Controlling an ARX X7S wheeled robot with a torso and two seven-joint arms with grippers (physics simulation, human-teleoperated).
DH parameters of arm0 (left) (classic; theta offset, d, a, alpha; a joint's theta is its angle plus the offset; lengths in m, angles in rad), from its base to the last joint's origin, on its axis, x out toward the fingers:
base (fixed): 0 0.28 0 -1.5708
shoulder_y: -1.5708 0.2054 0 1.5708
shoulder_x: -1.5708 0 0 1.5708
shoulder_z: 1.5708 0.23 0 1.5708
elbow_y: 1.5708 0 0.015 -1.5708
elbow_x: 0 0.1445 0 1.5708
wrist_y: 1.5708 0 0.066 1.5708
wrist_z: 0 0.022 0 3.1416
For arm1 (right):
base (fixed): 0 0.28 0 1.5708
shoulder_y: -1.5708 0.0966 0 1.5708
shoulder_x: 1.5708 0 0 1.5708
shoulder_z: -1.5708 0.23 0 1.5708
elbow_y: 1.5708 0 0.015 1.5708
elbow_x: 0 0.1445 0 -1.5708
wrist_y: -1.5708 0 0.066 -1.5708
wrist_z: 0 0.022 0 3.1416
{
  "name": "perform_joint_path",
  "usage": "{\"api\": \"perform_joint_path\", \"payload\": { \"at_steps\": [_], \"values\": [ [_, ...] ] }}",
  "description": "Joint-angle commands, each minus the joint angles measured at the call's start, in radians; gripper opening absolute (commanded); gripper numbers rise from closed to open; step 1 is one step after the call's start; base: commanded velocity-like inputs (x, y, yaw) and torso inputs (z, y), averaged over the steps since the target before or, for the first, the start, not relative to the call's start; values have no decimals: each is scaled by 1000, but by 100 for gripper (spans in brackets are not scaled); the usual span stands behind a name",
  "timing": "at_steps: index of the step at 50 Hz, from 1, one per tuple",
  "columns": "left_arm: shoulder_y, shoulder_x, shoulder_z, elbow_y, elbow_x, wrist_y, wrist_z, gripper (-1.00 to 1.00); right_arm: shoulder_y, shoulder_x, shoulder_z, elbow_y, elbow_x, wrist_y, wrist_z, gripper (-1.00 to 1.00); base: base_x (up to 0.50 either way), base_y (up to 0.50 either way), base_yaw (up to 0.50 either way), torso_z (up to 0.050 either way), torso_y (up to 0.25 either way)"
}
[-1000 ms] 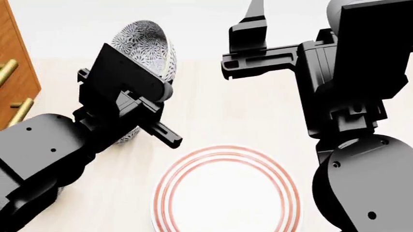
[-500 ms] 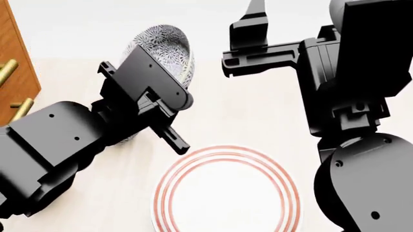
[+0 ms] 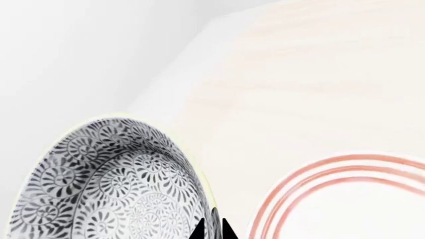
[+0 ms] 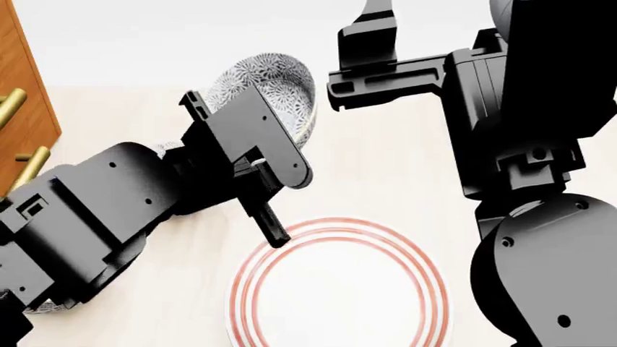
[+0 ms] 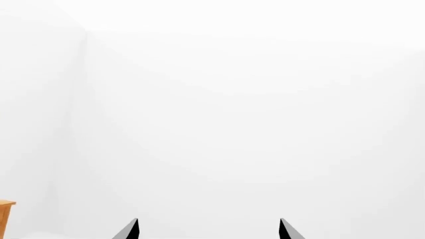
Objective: Put the bowl at the front on the plate.
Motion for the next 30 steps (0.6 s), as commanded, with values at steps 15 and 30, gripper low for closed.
{"api": "perform_joint_path", "payload": {
  "at_steps": [15, 30],
  "values": [
    [-48, 110, 77, -265, 76, 175, 124, -100, 8, 5, -1, -6, 8, -2, 3, 100, 0, 0, 0, 0, 1],
    [-112, 145, 355, -390, -193, 316, 146, -100, 0, 9, 4, -8, 10, -13, 4, 100, 0, 0, 0, 0, 1]
  ]
}}
